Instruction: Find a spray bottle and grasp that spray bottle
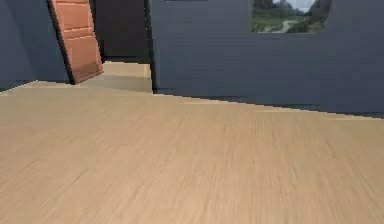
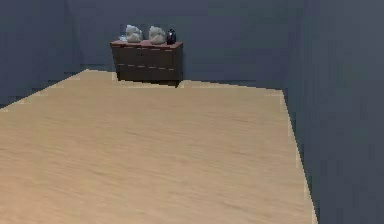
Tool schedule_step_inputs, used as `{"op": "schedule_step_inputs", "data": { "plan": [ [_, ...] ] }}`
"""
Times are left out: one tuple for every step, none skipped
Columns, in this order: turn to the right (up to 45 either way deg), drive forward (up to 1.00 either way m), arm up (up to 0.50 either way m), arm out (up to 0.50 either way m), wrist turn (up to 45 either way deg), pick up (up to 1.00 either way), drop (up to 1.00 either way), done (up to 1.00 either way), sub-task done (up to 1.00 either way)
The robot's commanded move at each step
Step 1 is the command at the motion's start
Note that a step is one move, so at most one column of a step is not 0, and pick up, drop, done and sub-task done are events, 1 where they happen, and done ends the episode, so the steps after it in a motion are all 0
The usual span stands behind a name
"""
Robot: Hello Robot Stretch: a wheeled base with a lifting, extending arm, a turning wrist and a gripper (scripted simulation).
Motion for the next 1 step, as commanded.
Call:
{"op": "schedule_step_inputs", "data": {
  "plan": [
    [0.0, 0.8, 0.0, 0.0, 0.0, 0.0, 0.0, 0.0, 0.0]
  ]
}}
